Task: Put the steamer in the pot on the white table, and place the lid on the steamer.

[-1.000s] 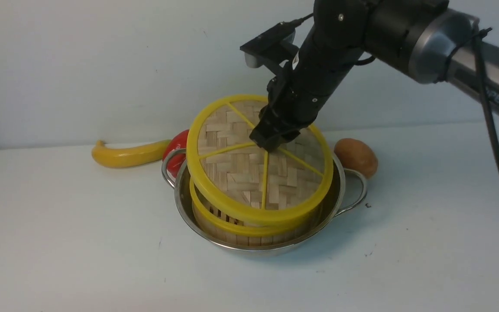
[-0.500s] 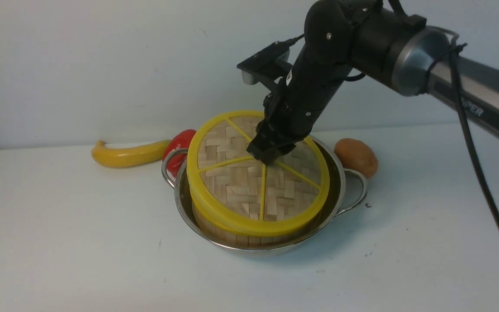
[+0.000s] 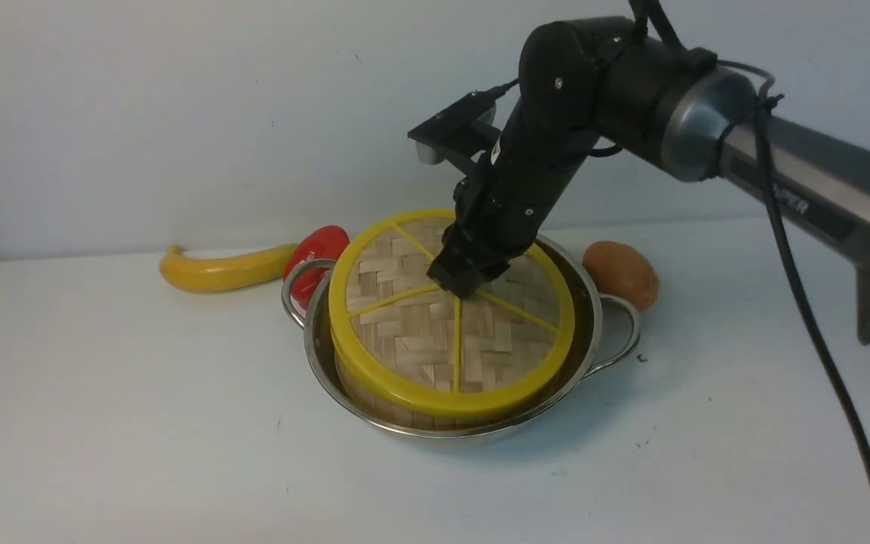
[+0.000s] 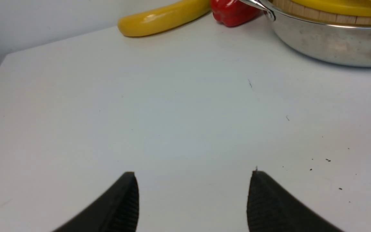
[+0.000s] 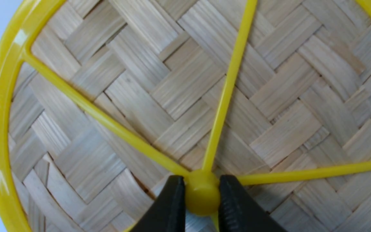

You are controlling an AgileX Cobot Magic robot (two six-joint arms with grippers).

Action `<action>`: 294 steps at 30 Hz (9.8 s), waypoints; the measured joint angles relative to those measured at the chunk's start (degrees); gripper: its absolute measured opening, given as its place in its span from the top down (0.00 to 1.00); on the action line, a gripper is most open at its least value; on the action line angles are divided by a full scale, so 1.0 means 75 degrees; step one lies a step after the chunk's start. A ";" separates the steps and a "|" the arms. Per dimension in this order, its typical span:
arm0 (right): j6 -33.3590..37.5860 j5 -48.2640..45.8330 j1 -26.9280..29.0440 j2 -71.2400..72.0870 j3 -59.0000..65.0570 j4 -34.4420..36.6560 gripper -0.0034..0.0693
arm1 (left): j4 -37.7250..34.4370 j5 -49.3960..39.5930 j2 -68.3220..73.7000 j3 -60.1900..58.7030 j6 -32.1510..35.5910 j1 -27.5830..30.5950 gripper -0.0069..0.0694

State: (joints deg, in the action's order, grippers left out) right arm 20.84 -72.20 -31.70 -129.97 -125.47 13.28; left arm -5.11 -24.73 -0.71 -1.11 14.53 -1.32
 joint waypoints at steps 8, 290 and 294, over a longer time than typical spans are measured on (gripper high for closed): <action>0.0000 0.0015 0.0000 -0.0018 -0.0531 0.0075 0.80 | 0.0000 0.0000 0.0000 0.0000 0.0000 0.0000 0.36; -0.4762 0.6424 0.3414 1.7386 1.6884 -0.3485 0.96 | 0.0020 0.0007 0.0000 0.0000 0.0000 0.0000 0.36; -0.4845 0.6460 0.3414 1.7386 1.6884 -0.3322 0.96 | 0.0020 0.0007 0.0000 0.0000 0.0000 0.0000 0.36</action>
State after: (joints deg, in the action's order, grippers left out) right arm -15.50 -23.75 -6.10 0.43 1.16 -11.64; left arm -4.96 -24.68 -0.71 -1.11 14.53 -1.32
